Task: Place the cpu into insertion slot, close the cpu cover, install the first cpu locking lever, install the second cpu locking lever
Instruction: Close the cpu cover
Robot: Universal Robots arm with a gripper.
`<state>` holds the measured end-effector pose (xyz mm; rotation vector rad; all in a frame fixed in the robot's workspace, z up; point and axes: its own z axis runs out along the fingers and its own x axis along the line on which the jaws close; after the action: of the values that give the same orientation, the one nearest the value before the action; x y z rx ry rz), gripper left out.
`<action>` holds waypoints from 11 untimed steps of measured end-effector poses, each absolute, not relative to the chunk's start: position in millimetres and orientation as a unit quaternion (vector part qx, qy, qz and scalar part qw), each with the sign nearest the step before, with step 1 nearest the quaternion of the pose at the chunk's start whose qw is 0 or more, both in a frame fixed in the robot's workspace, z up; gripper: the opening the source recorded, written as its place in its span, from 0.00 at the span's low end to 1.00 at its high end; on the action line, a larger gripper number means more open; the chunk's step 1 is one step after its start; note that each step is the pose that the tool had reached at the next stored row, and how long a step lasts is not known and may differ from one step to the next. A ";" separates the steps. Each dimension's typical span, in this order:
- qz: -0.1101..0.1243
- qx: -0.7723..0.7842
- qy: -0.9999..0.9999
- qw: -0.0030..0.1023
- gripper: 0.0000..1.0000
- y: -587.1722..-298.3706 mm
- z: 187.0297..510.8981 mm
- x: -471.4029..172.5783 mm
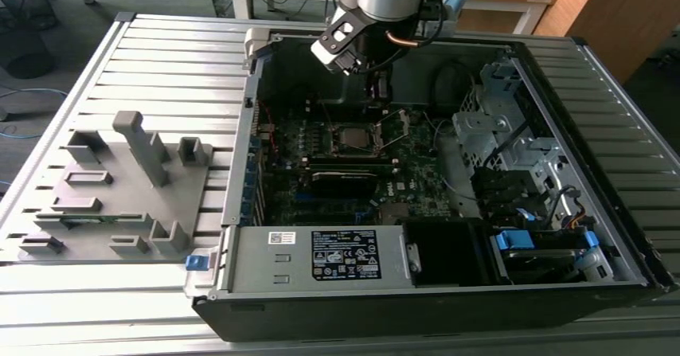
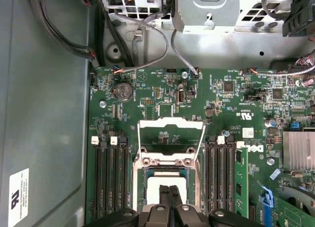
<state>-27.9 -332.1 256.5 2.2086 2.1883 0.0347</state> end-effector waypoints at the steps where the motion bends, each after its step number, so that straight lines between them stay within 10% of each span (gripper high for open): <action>1: 0.011 0.710 0.704 0.016 0.10 -332.1 256.5 -27.7; 11: 0.011 0.710 0.704 0.016 0.10 -332.1 258.2 -27.5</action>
<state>-27.5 -332.1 258.2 2.2086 2.1883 0.0348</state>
